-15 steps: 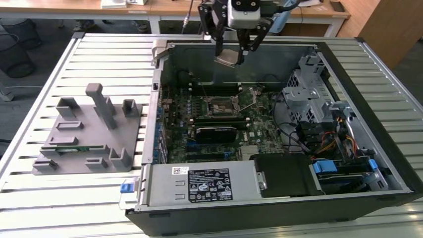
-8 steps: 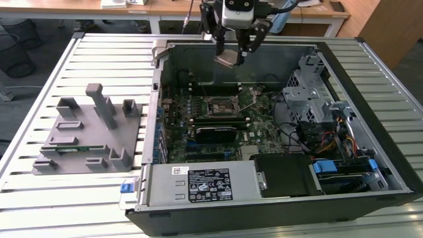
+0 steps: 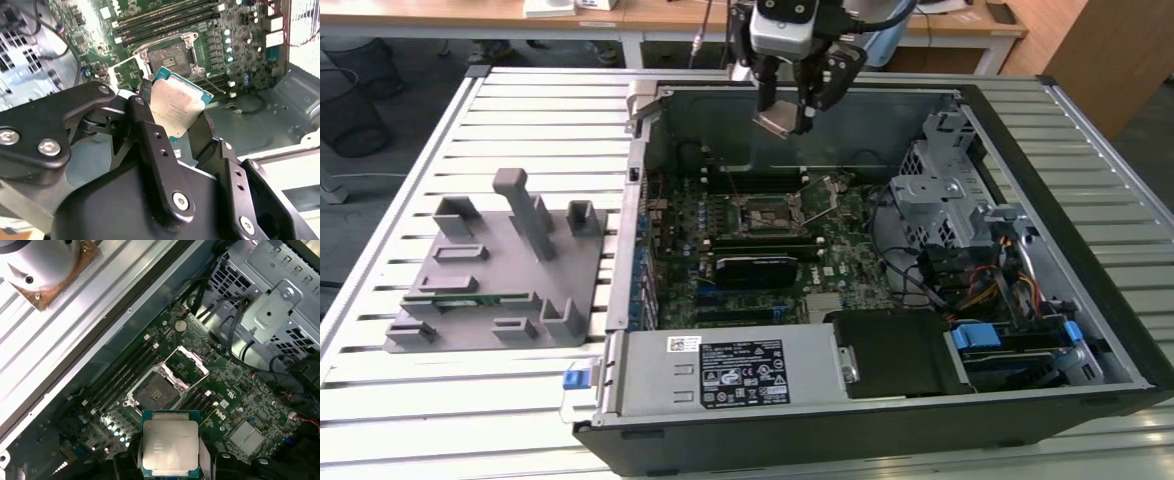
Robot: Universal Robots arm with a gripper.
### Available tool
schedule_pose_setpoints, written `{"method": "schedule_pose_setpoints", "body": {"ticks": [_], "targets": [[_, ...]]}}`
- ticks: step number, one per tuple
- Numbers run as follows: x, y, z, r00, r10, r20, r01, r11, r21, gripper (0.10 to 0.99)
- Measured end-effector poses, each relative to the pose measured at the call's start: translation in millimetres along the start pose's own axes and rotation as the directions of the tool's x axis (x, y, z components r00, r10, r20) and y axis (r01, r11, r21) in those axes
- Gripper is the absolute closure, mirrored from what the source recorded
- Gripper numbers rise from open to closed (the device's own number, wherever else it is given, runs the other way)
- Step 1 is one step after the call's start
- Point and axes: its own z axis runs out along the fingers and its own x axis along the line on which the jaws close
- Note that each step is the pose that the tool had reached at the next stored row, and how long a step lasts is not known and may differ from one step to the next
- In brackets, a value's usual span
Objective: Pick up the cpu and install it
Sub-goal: 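Place the cpu into insertion slot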
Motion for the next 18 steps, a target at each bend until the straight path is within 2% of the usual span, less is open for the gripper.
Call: {"method": "schedule_pose_setpoints", "body": {"ticks": [4,8,15,18], "targets": [[0.0,0.0,0.8,0.9974,0.073,0.0030,-0.073,0.9974,0.000,0.549],[0.0,-0.1,1.5,0.9901,0.140,0.0061,-0.140,0.9901,0.000,0.549],[0.2,0.1,2.3,0.9691,0.246,0.0103,-0.246,0.9692,-0.001,0.549],[0.2,0.1,3.2,0.9556,0.294,0.0121,-0.294,0.9557,-0.001,0.549]]}}
